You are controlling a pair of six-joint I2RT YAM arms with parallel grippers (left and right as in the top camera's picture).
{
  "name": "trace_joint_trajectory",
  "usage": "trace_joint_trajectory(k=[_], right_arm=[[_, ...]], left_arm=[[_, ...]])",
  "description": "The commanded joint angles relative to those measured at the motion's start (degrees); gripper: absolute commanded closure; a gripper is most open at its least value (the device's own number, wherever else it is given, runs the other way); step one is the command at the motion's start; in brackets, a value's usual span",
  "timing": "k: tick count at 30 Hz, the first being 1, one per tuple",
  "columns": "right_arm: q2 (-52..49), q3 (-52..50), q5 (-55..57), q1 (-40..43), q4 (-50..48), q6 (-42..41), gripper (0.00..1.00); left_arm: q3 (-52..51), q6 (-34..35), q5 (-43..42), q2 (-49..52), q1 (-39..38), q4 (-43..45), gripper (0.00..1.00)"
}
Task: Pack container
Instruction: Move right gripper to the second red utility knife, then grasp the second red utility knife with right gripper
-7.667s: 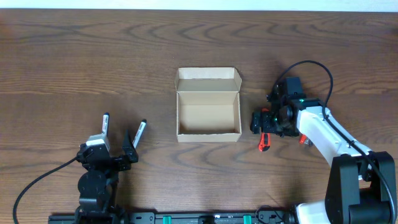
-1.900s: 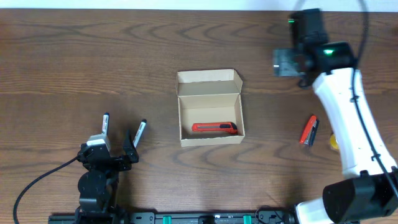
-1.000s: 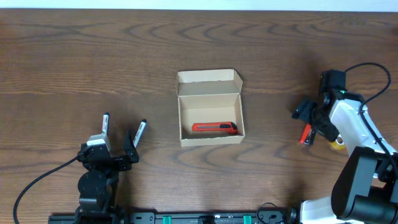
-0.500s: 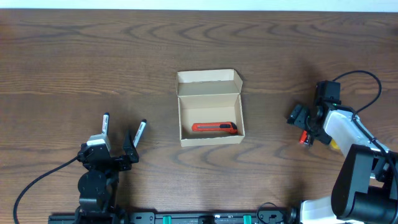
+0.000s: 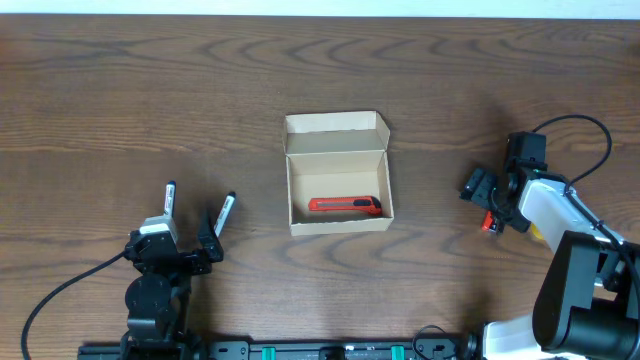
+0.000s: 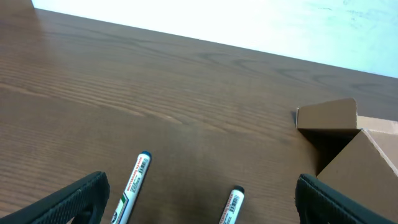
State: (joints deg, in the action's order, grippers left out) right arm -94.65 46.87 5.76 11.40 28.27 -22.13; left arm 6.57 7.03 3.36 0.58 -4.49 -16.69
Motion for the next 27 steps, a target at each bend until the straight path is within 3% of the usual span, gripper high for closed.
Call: trace_joint_trajectory(k=[1,4,6,9,11,17,27], right_arm=[[-1.0,-0.5,-0.2,0.4,0.3,-1.7,0.09],[-1.0,-0.5,-0.2,0.4,0.5,-1.6,0.20],[-1.0,-0.6,-0.2,0.4,0.9,-1.6,0.36],[-1.0,-0.6,-0.2,0.4,1.3,-1.6,0.48],[-1.0,-0.6,-0.2,0.4,1.3,-1.6,0.64],[-1.0,-0.6,-0.2,0.4,1.3,-1.6,0.96],[3.2,5.1,-8.6,-3.2,3.6,8.8,0.99]], left_arm=[[-1.3,-0.3,-0.5,-0.3,0.3,-0.6,0.05],[-1.3,-0.1,-0.5,-0.3,0.3,-0.6,0.05],[-1.3,-0.1,-0.5,-0.3,0.3,-0.6,0.05],[-1.3,-0.1,-0.5,-0.3,0.3,-0.6,0.05],[-1.3,-0.1,-0.5,-0.3,0.3,-0.6,0.05],[-1.3,-0.1,-0.5,-0.3,0.3,-0.6,0.05],[-1.3,-0.2,-1.9,-0.3,0.3,-0.6,0.05]])
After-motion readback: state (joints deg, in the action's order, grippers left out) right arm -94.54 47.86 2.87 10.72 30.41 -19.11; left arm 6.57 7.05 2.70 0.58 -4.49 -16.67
